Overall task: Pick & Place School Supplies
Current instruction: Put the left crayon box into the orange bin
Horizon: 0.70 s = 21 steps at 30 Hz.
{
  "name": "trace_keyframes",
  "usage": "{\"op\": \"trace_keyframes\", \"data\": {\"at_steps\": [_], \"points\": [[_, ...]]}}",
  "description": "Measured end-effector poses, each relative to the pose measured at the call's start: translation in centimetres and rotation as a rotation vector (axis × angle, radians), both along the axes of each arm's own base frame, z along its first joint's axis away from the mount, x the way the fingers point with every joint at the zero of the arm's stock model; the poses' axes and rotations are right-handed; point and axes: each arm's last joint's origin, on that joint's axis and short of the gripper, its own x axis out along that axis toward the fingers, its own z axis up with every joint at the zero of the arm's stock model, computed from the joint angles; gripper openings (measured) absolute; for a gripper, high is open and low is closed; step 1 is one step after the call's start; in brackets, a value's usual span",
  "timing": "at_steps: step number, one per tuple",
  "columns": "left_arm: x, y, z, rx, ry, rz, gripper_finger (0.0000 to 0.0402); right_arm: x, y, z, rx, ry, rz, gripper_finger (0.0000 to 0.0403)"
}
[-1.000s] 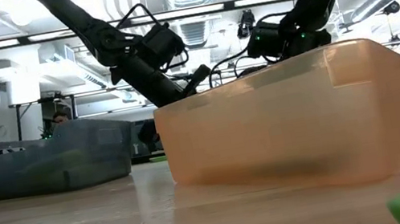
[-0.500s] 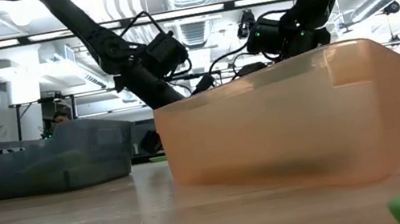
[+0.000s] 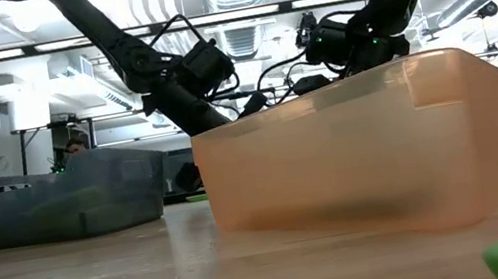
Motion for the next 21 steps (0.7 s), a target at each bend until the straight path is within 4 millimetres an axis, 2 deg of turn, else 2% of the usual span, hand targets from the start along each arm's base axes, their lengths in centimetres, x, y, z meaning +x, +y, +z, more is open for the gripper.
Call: {"op": "trace_keyframes", "data": {"at_steps": [7, 16, 21], "points": [[0.01, -0.16, -0.02, -0.027, -0.005, -0.035, 0.009, 0.15, 0.36, -0.01, -0.002, 0.003, 0.016, 0.0027], [0.11, -0.12, 0.1, 0.018, -0.017, -0.071, 0.009, 0.09, 0.39, -0.14, -0.048, 0.028, 0.004, 0.0027], [0.4, -0.01, 0.45, 0.074, -0.056, -0.103, 0.009, -0.1, 0.63, -0.55, -0.088, 0.038, 0.055, 0.0027]]}}
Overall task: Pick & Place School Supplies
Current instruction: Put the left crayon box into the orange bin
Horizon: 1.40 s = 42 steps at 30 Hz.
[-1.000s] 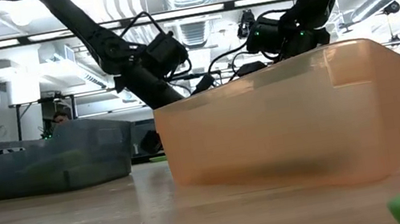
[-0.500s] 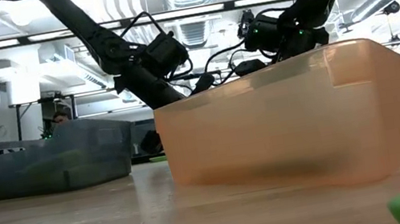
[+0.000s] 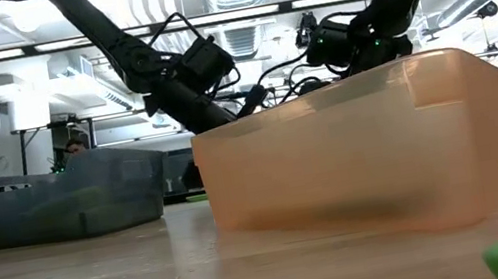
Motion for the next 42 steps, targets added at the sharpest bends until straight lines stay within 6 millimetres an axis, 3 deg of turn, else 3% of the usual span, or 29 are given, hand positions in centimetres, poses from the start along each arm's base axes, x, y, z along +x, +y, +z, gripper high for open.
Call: {"op": "trace_keyframes", "data": {"at_steps": [9, 18, 24, 30, 42], "points": [[0.1, 0.1, 0.8, 0.045, -0.045, -0.02, 0.009, 0.1, 0.2, -0.9, -0.112, -0.181, 0.046, 0.0027], [0.1, 0.1, 0.8, 0.044, -0.042, -0.019, 0.009, -0.9, 0.8, -2.2, -0.179, -0.15, 0.152, 0.0027], [0.1, 0.1, 0.8, 0.045, -0.043, -0.019, 0.009, -1.0, 1.0, -2.3, -0.232, -0.26, 0.21, 0.0026], [0.1, 0.1, 0.8, 0.045, -0.043, -0.019, 0.009, -1.6, 1.3, -2.9, -0.258, -0.245, 0.257, 0.0026], [0.1, 0.0, 0.8, 0.043, -0.042, -0.018, 0.009, -2.4, 1.7, -3.7, -0.252, -0.227, 0.263, 0.0026]]}}
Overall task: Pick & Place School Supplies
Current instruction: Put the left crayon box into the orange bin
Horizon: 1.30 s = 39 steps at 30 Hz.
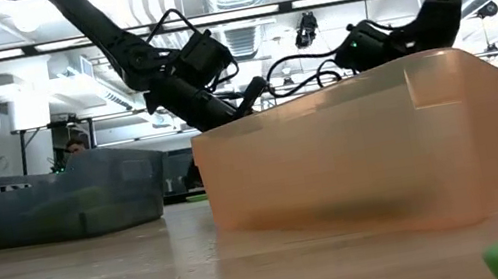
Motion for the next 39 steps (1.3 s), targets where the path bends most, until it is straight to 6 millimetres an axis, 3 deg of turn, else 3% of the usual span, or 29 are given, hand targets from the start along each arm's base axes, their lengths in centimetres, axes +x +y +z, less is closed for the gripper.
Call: {"op": "trace_keyframes", "data": {"at_steps": [21, 39], "points": [[0.0, 0.0, 0.01, -0.005, -0.001, 0.004, 0.009, 0.16, -0.19, 0.44, -0.037, -0.036, -0.026, 0.0026], [0.0, 0.0, 0.03, -0.005, -0.001, 0.004, 0.009, -0.3, -0.19, -0.03, -0.037, 0.037, -0.07, 0.0026]]}}
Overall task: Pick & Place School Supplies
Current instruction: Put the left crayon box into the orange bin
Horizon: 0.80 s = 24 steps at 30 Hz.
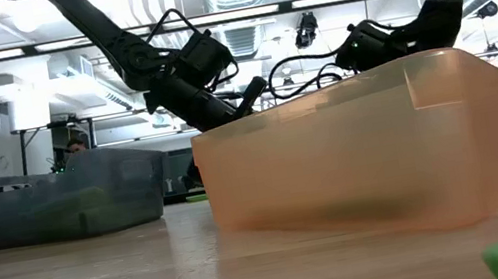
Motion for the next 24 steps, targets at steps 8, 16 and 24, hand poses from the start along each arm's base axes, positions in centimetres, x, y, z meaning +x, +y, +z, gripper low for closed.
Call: {"op": "trace_keyframes", "data": {"at_steps": [8, 16, 24], "points": [[0.0, 0.0, 0.0, 0.0, 0.0, 0.0, 0.009, 0.0, 0.0, 0.0, 0.002, 0.005, 0.0, 0.0026], [-0.6, -0.6, -0.8, -0.155, 0.095, 0.051, 0.009, 0.0, 0.0, 0.0, 0.002, 0.006, 0.0, 0.0026], [-0.7, -1.0, -1.1, -0.168, 0.135, 0.099, 0.009, -0.1, 0.0, 0.0, -0.005, 0.012, -0.004, 0.0026]]}}
